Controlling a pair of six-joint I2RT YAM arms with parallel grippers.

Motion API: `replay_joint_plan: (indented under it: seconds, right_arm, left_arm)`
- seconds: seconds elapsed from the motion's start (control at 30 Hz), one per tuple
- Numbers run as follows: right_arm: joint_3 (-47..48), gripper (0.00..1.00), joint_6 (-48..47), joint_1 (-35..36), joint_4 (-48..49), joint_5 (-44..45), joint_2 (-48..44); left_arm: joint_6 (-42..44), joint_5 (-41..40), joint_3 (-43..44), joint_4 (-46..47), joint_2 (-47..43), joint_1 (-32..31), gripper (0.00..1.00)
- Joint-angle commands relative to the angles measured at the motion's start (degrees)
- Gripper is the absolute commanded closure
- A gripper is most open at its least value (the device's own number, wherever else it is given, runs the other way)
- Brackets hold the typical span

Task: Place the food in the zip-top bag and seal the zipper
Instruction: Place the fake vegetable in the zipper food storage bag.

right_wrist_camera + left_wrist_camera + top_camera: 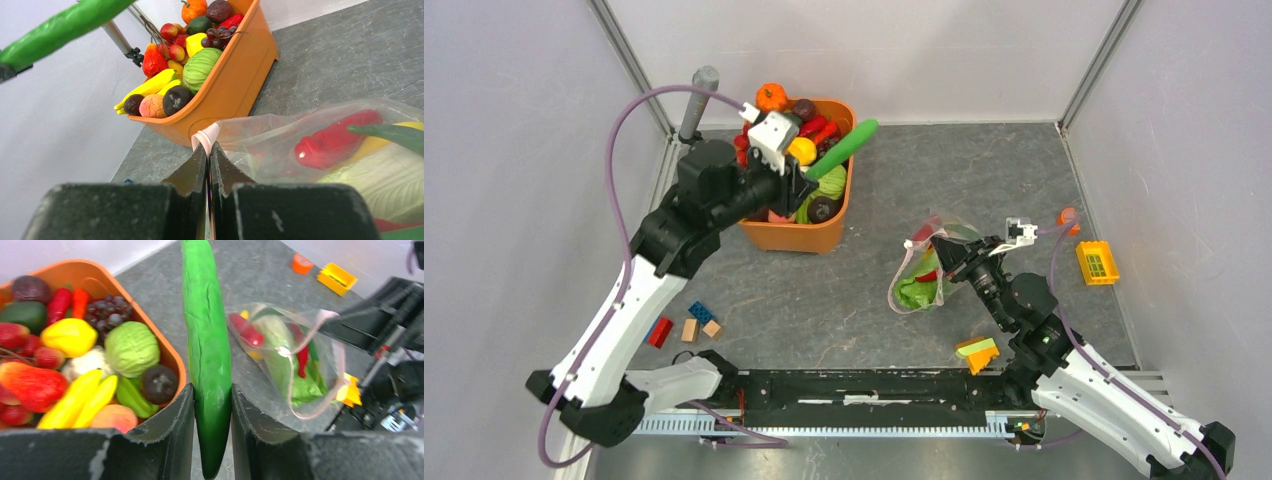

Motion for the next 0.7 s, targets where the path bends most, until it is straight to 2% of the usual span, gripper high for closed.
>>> replay_joint_plan:
  seconds: [0.0, 0.13, 0.37, 0.53, 0.67]
  right_arm:
    - [1.1, 0.92, 0.0, 0.2, 2.5, -0.3, -0.2]
    - [1.1, 0.92, 0.1, 0.2, 2.7, -0.6, -0.5]
    - [0.7, 0.92, 0.5, 0.2, 2.1, -0.1, -1.3]
    - [0.6, 0.92, 0.4, 0.2, 2.3, 0.3, -1.3]
    - [0.8, 0.92, 0.4, 0.2, 2.4, -0.1, -0.6]
  left_arm:
    - [-3.5, 8.7, -5.8, 1.9, -4.1, 0.2, 0.92]
    - [-6.5, 15.2, -11.4, 5.7, -8.7, 0.2, 0.92]
    - [-9.9, 20.8, -18.0, 5.7, -14.3, 0.2, 0.91]
    - [-9.3, 21.6, -18.4, 2.3, -16.4, 0.2, 0.91]
    - [-8.4, 25.1, -15.3, -3.5, -15.7, 0.2, 0.89]
